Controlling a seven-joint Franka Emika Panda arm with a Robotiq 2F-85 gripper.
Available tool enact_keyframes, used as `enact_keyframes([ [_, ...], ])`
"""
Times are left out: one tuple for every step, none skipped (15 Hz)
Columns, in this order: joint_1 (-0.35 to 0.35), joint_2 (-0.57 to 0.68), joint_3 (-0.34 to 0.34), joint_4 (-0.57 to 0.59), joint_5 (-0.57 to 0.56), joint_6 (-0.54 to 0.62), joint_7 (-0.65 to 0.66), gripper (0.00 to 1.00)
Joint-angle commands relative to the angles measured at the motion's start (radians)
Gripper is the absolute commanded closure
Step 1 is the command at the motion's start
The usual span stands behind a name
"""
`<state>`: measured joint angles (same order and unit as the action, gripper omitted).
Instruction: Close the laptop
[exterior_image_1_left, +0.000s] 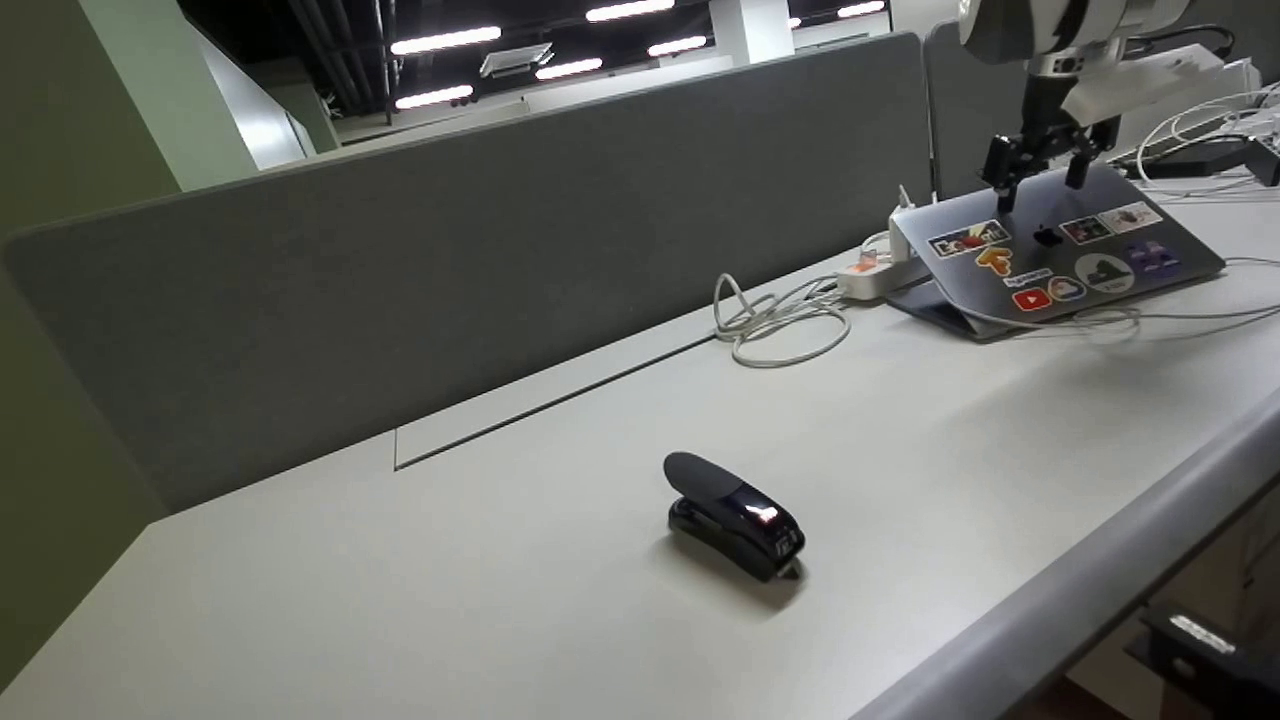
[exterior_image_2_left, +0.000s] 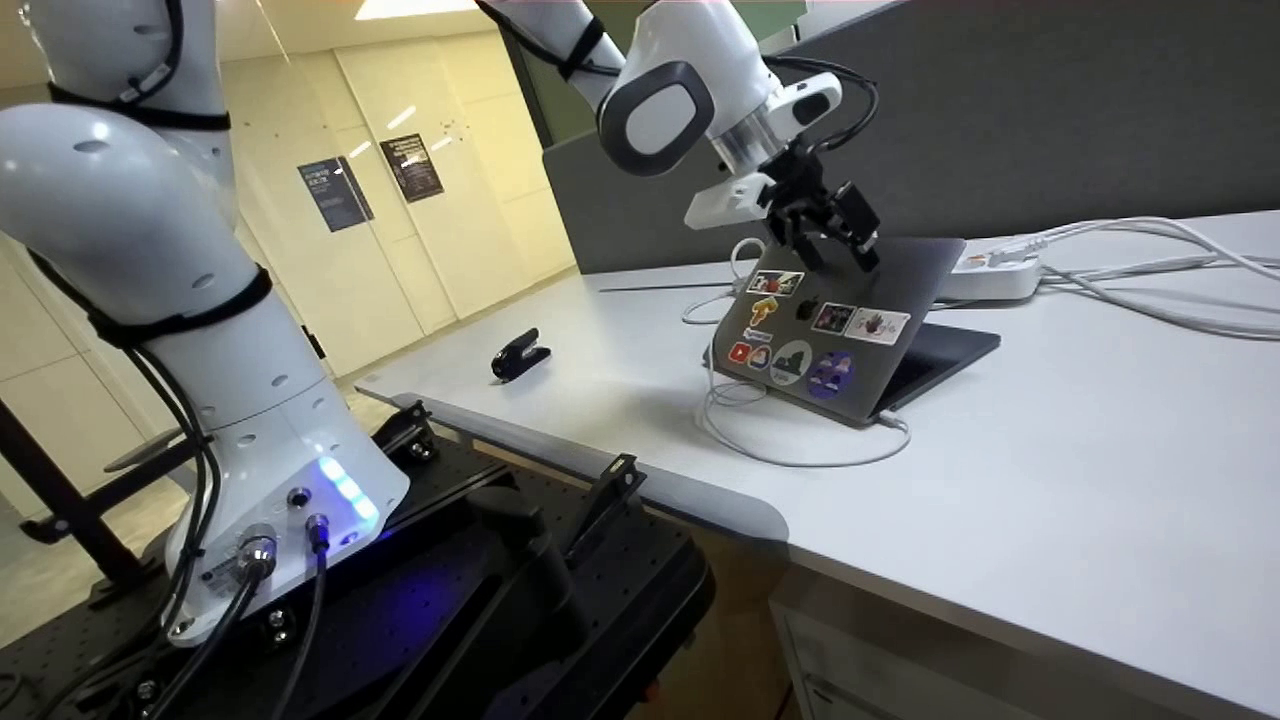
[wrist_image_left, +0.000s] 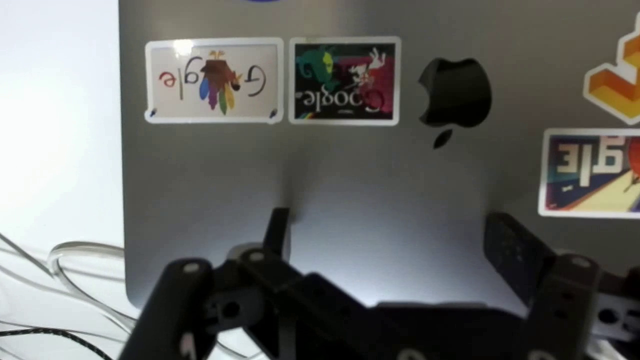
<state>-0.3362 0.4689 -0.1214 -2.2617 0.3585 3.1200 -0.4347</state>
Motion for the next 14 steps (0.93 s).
enact_keyframes([
  [-0.044, 0.108, 0.022, 0.126, 0.01, -0.054, 0.007, 0.0],
  [-0.051, 0.129, 0.025, 0.148, 0.01, -0.063, 0.007, 0.0],
  [-0.058, 0.148, 0.027, 0.168, 0.011, -0.075, 0.008, 0.0],
  [-0.061, 0.167, 0.024, 0.188, 0.011, -0.082, 0.01, 0.0],
  [-0.067, 0.182, 0.025, 0.206, 0.011, -0.094, 0.011, 0.0],
  [-0.108, 0.195, 0.048, 0.217, -0.09, -0.091, 0.096, 0.0],
  [-0.117, 0.211, 0.051, 0.236, -0.101, -0.099, 0.106, 0.0],
  [-0.128, 0.225, 0.056, 0.252, -0.12, -0.106, 0.126, 0.0],
  [-0.139, 0.239, 0.059, 0.266, -0.136, -0.11, 0.143, 0.0],
  [-0.147, 0.254, 0.058, 0.283, -0.149, -0.121, 0.159, 0.0],
  [-0.156, 0.268, 0.059, 0.299, -0.157, -0.129, 0.172, 0.0],
  [-0.159, 0.284, 0.052, 0.316, -0.165, -0.14, 0.185, 0.0],
  [-0.166, 0.298, 0.051, 0.334, -0.167, -0.155, 0.194, 0.0],
  [-0.17, 0.312, 0.048, 0.35, -0.17, -0.165, 0.202, 0.0],
])
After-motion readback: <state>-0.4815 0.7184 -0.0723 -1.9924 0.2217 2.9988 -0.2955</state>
